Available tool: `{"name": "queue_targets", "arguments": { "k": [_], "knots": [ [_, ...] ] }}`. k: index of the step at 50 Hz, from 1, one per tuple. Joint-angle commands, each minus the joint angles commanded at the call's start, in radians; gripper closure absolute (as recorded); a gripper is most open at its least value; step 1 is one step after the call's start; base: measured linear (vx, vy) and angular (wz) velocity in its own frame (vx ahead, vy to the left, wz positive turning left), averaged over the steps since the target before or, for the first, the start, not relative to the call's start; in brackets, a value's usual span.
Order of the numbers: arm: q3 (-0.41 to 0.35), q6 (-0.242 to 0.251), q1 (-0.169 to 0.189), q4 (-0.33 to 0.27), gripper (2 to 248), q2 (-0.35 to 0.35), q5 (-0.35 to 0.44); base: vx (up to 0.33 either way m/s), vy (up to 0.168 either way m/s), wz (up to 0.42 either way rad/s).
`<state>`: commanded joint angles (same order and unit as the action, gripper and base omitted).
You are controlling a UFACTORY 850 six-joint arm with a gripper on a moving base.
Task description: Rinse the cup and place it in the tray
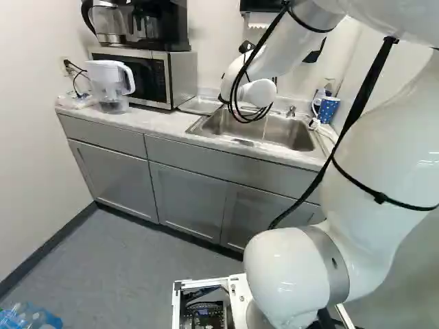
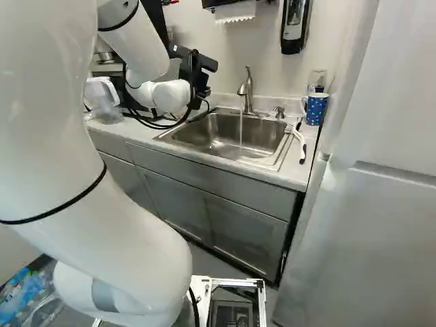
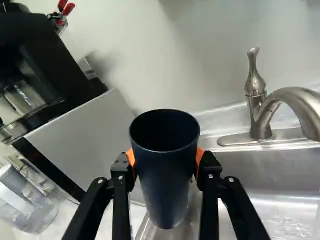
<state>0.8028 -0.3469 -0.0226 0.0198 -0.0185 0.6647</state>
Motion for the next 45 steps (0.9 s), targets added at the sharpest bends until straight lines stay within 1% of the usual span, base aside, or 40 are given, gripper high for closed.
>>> {"name": "queue_targets", "arguments": {
  "k": [45],
  "knots": [
    [0.000, 0.473, 0.000, 0.000, 125, 0.000, 0.000, 0.000, 0.000, 0.000]
  ]
}}
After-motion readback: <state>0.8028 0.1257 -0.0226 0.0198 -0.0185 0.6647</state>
